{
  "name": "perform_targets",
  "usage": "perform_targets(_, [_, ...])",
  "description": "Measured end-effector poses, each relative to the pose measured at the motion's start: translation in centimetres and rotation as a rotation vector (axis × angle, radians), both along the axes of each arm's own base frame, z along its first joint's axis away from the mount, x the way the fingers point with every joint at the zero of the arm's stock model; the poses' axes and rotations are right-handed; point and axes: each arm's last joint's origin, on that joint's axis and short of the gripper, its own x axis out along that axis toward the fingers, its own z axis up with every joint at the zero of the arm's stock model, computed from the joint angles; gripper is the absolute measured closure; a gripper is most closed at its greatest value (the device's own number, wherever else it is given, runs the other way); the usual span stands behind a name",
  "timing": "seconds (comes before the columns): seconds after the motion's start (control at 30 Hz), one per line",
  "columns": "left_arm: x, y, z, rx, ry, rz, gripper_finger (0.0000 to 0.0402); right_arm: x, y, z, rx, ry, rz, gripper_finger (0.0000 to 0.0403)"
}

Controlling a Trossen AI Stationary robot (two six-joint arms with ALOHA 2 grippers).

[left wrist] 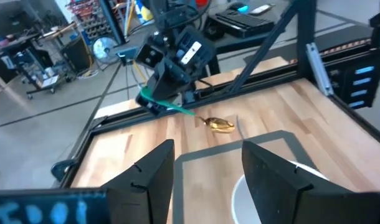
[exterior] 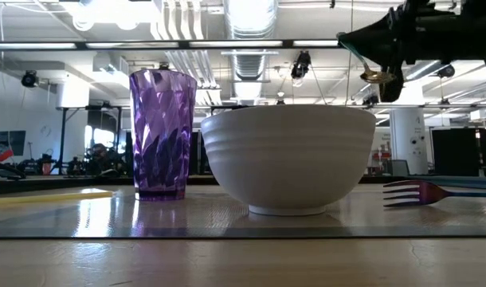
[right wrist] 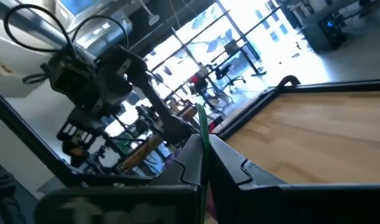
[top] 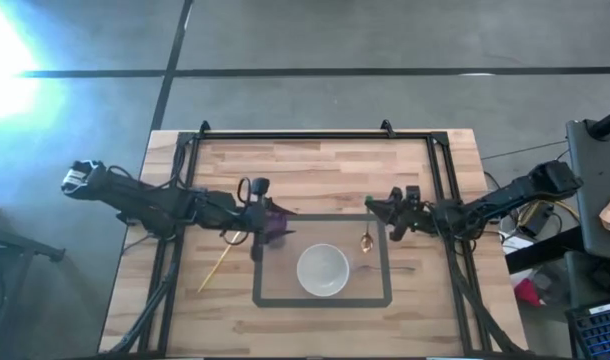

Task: Pick & Place Utensil
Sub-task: Put the green spoon into the white bowl on the transparent mat

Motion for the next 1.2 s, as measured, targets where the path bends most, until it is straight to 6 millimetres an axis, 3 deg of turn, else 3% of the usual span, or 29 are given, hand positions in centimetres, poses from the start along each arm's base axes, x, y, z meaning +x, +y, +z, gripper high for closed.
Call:
perform_targets(0.33, [-0.6, -2.0, -0.2, 0.001, 0.016, -0.078, 0.022, 4.1, 1.4, -0.7, -0.024, 0.039, 0.014, 0.0394])
perform_targets(0.7, [-1.4, -3.7, -0.7, 0.009, 0.073, -0.107, 0.0221, 8.5, 2.6, 0.0, -0.09, 0.049, 0.036, 0.0394])
perform_targets(1.2, [-2.6, -4.4, -2.3, -0.214, 0.286, -0.029, 0.0221, 13.5, 4.0, -2.0, -0.169, 0.107, 0.192, 0.0394])
